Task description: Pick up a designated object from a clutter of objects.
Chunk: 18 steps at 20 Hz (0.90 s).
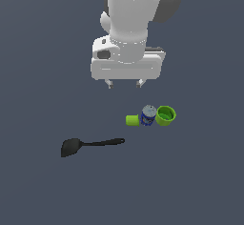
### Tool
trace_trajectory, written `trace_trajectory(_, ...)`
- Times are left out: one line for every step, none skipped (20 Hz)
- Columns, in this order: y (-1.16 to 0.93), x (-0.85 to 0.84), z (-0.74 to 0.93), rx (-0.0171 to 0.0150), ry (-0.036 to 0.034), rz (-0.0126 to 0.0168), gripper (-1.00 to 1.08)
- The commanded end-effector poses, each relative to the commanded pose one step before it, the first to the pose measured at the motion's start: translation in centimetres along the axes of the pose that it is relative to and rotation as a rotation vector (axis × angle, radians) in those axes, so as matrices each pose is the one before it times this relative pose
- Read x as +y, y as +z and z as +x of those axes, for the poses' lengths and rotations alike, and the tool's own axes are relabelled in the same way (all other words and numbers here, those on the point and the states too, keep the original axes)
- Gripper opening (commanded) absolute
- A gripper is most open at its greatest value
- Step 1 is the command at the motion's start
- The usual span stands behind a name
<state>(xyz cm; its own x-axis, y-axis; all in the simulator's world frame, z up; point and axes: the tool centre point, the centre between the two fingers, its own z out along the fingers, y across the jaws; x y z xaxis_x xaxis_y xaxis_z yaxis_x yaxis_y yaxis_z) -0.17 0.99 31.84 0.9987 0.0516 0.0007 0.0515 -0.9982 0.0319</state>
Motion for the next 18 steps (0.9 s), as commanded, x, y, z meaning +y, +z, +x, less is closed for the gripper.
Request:
trace_trajectory(0.0,0.001,0.0,0.0,0.0,0.0,1.0)
trace_trajectory(-0.008,-0.003,0.0,0.0,0.0,0.0,1.0)
trace_trajectory(0.02,0.151,0.016,-0.00072,0.00188,0.00189,1.0)
trace_trajectory(0.009,0.184,0.018,-0.00087,0.00242,0.00231,1.0)
trace_trajectory(0.001,0.262,0.024,-0.00117,0.00362,0.00322,1.0)
trace_trajectory(-0.024,0.338,0.026,-0.0014,0.00501,0.00398,1.0)
trace_trajectory(-0.059,0.326,0.02,-0.00122,0.00531,0.00363,1.0)
trace_trajectory(-0.085,0.278,0.011,-0.00092,0.00503,0.00287,1.0)
trace_trajectory(-0.099,0.209,0.002,-0.00059,0.00428,0.00195,1.0)
trace_trajectory(-0.09,0.13,-0.003,-0.00029,0.00306,0.00103,1.0)
trace_trajectory(-0.056,0.052,-0.005,-0.00007,0.00152,0.00028,1.0)
trace_trajectory(-0.007,-0.005,-0.001,0.0,0.0,0.0,1.0)
trace_trajectory(0.035,-0.057,-0.001,0.00019,-0.00122,-0.00063,1.0)
trace_trajectory(0.092,-0.088,0.007,0.00012,-0.00253,-0.0005,1.0)
trace_trajectory(0.147,-0.121,0.014,0.0001,-0.00381,-0.0005,1.0)
trace_trajectory(0.202,-0.153,0.02,0.00007,-0.00505,-0.00047,1.0)
trace_trajectory(0.256,-0.179,0.025,0.00006,-0.0062,-0.00045,1.0)
trace_trajectory(0.308,-0.212,0.029,0.00005,-0.00742,-0.00046,1.0)
